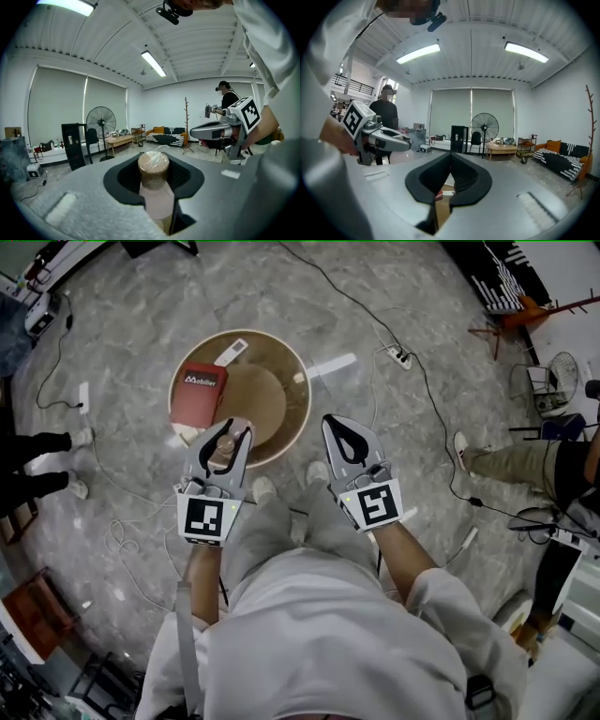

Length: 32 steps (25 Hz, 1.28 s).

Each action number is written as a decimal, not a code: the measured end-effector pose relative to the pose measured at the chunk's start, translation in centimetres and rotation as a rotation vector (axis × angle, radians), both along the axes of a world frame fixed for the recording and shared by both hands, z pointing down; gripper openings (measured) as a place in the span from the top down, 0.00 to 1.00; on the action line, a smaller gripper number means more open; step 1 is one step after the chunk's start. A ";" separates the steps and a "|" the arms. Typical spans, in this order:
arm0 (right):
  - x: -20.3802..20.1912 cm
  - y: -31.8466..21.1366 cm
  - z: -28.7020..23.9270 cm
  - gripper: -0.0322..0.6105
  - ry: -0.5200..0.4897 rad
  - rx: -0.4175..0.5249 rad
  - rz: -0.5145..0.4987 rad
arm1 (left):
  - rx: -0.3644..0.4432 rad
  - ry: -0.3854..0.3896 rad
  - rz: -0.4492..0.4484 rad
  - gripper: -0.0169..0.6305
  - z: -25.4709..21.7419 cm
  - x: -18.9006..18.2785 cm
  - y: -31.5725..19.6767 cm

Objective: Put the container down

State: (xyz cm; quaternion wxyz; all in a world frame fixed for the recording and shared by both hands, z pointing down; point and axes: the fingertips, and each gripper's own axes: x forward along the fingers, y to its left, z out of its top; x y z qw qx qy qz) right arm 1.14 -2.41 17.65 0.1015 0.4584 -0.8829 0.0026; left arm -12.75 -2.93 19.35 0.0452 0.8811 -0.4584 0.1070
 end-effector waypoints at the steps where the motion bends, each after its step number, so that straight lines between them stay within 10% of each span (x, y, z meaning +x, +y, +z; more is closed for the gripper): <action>1: 0.0 -0.7 0.3 0.95 0.001 0.001 -0.008 | -0.001 -0.001 -0.004 0.80 0.4 0.1 -0.7; 32: 2.0 -17.9 21.6 0.95 -0.027 -0.091 -0.218 | -0.096 -0.046 -0.201 0.80 23.9 4.7 -17.4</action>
